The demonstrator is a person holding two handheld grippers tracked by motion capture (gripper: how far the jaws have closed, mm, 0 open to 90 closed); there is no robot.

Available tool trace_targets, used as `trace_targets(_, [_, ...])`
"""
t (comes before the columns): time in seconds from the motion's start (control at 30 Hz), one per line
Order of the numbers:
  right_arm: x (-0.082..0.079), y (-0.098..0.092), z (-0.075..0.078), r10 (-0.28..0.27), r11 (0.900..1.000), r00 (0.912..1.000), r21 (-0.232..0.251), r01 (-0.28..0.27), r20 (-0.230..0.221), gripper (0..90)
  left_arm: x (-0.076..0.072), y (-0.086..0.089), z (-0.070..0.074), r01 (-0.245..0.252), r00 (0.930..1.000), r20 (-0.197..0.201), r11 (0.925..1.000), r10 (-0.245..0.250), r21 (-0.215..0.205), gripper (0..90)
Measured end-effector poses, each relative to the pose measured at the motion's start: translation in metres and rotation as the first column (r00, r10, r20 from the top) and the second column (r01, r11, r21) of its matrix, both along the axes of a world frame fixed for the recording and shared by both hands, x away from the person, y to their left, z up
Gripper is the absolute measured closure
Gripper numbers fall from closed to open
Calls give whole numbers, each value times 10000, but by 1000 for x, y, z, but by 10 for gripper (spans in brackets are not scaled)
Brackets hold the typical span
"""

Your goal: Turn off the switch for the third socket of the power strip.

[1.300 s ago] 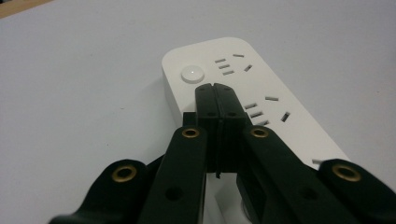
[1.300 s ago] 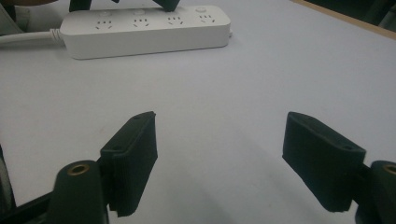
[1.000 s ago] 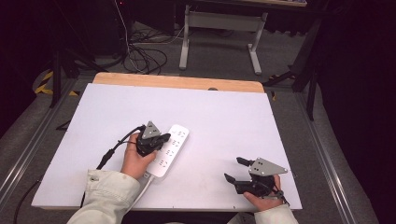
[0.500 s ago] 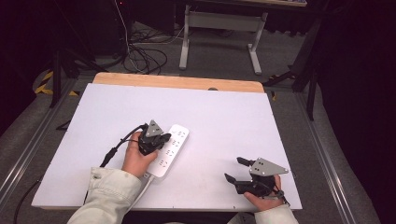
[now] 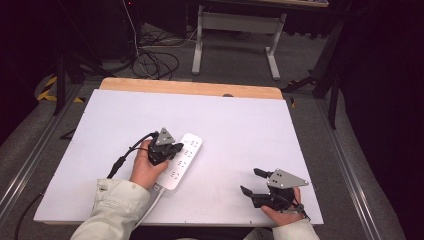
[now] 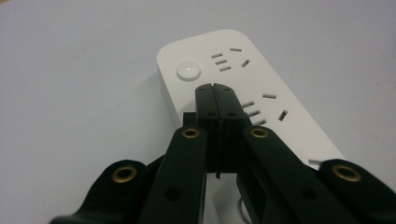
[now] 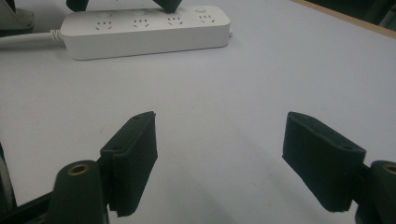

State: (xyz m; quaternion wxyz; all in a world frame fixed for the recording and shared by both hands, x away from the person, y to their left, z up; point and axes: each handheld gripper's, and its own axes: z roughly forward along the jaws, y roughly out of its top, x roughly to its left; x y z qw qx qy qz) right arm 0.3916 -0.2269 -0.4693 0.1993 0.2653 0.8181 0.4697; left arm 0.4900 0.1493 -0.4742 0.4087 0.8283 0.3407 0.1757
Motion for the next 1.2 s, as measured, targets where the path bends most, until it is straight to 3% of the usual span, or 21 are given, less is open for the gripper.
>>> trace_targets(0.1, [0, 0, 0, -11, 10000, 10000, 20, 11, 9, 267, -3, -1, 4, 8, 10000, -74, 9999, -7, 117, 894])
trace_targets(0.13, [0, 0, 0, -23, 10000, 10000, 23, 23, 6, 267, -5, -1, 7, 18, 10000, 93, 10000, -18, 53, 840])
trace_targets(0.3, [0, -1, 0, -50, 10000, 10000, -3, 50, 22, 267, -10, 5, 16, 9, 9996, 274, 9999, -6, -113, 849])
trace_targets(0.47, [0, -1, 0, -55, 10000, 10000, 9, 55, 19, 267, -15, 11, 24, 61, 9998, 215, 9996, -55, -280, 828])
trace_targets(0.57, [0, 0, 0, -79, 10000, 10000, -14, 79, -26, 267, -20, 13, 29, 114, 9999, 5, 9982, -113, -593, 781])
trace_targets(0.8, [1, 0, 0, -83, 10000, 10000, -17, 83, -35, 267, -28, 16, 39, 193, 9998, 52, 9951, -188, -968, 741])
trace_targets(0.97, [0, -1, 0, -85, 10000, 10000, 0, 85, -26, 267, -28, 19, 41, 134, 9999, 111, 9954, -124, -944, 711])
trace_targets(1.07, [1, -1, 0, -73, 10000, 10000, 15, 73, -17, 267, -31, 20, 42, 180, 9998, 52, 9964, -176, -828, 651])
trace_targets(1.2, [0, -1, 0, -60, 10000, 10000, 9, 60, 6, 267, -34, 22, 47, 297, 9996, -5, 9939, -300, -1059, 572])
